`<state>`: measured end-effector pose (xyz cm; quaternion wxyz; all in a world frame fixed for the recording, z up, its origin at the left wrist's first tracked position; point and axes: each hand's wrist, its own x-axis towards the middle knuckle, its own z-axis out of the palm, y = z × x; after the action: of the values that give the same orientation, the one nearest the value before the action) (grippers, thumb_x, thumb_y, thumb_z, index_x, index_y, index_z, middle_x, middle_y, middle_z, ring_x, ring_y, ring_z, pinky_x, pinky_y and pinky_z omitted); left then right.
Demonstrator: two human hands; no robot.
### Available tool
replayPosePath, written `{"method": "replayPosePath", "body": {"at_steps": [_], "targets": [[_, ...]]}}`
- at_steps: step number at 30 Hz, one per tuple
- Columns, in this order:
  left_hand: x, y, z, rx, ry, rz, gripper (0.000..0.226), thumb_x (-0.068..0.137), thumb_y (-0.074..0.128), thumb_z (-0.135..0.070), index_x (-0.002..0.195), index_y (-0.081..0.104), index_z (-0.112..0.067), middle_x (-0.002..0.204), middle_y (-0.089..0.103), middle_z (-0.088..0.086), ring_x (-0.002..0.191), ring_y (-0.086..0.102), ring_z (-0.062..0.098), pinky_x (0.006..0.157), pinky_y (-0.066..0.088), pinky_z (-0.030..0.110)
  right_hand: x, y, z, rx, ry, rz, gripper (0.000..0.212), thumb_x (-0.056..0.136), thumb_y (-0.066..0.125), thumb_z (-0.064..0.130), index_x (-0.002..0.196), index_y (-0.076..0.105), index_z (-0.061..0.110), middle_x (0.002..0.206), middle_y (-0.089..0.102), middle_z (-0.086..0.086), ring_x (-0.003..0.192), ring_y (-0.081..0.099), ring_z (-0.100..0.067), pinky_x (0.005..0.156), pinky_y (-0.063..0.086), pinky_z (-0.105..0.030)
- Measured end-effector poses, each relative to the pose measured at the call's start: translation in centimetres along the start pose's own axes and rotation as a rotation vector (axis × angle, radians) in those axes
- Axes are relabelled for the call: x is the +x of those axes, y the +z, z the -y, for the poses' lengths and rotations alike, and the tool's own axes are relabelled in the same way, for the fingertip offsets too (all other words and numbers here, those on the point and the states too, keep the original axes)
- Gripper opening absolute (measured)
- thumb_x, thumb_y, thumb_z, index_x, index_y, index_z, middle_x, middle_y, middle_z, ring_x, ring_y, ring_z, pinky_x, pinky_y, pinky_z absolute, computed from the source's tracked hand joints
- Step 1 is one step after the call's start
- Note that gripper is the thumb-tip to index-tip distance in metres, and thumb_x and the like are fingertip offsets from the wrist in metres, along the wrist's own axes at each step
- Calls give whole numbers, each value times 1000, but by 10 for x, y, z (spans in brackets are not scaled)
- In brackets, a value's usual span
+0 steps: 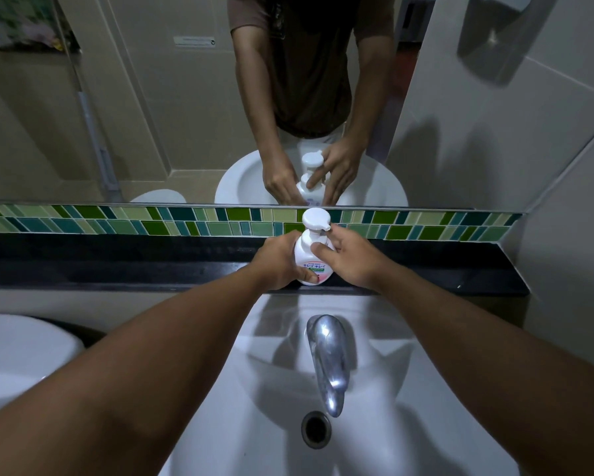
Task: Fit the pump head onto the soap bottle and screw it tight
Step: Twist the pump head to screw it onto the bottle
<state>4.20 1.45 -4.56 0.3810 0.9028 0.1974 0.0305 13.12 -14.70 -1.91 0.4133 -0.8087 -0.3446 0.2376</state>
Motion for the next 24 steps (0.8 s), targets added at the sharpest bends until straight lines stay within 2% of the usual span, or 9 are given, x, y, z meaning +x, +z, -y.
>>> {"method": "replayPosePath", "body": {"at_steps": [5,9,13,16,18,20,22,24], "targets": [[-1,0,-2,10,-4,-7,73,57,102,-32,121,67,-25,111,75,-2,101,70,23,93,58,43,-1,7,7,-29,36,-97,50,87,69,54,134,57,39,124,73,9,112,69,-18,101,54,-48],[-2,0,-2,18,-6,-12,74,58,101,-34,122,66,-25,114,74,-1,103,68,23,92,57,41,2,15,17,-139,96,-162,61,81,61,67,137,49,45,132,68,4,119,64,-29,101,52,-51],[-2,1,-2,17,9,-18,71,62,100,-31,124,65,-23,118,73,2,105,65,24,89,55,39,0,21,28,-264,142,-206,57,94,60,62,143,47,37,136,66,-4,123,61,-35,99,48,-45],[-2,1,-1,32,10,-8,63,69,96,-24,123,64,-19,118,71,4,103,62,23,84,49,34,-6,28,34,-322,180,-233,57,97,58,61,143,44,31,133,66,-9,121,61,-39,96,49,-46],[-4,0,-2,35,4,-6,64,66,98,-28,120,65,-21,115,73,1,101,66,23,87,55,38,-10,20,31,-234,110,-170,59,95,62,60,144,41,34,133,67,-6,119,63,-35,98,51,-48],[-5,-1,-4,48,12,-16,68,59,100,-35,117,66,-26,110,76,-3,99,69,22,90,58,43,-14,3,26,-141,27,-26,63,95,67,53,149,38,37,135,66,2,119,63,-25,103,50,-46],[-6,-2,-7,46,4,-16,72,56,101,-35,118,66,-27,110,76,-3,99,70,22,91,59,43,-12,-11,20,-169,-1,98,58,98,66,45,149,44,32,137,65,6,122,62,-19,108,48,-44],[-6,-3,-9,32,-1,-14,75,56,102,-31,122,66,-25,113,76,-1,101,70,23,93,58,43,-5,-18,16,-241,-9,121,47,100,64,41,143,54,25,135,67,3,121,64,-19,108,48,-46]]}}
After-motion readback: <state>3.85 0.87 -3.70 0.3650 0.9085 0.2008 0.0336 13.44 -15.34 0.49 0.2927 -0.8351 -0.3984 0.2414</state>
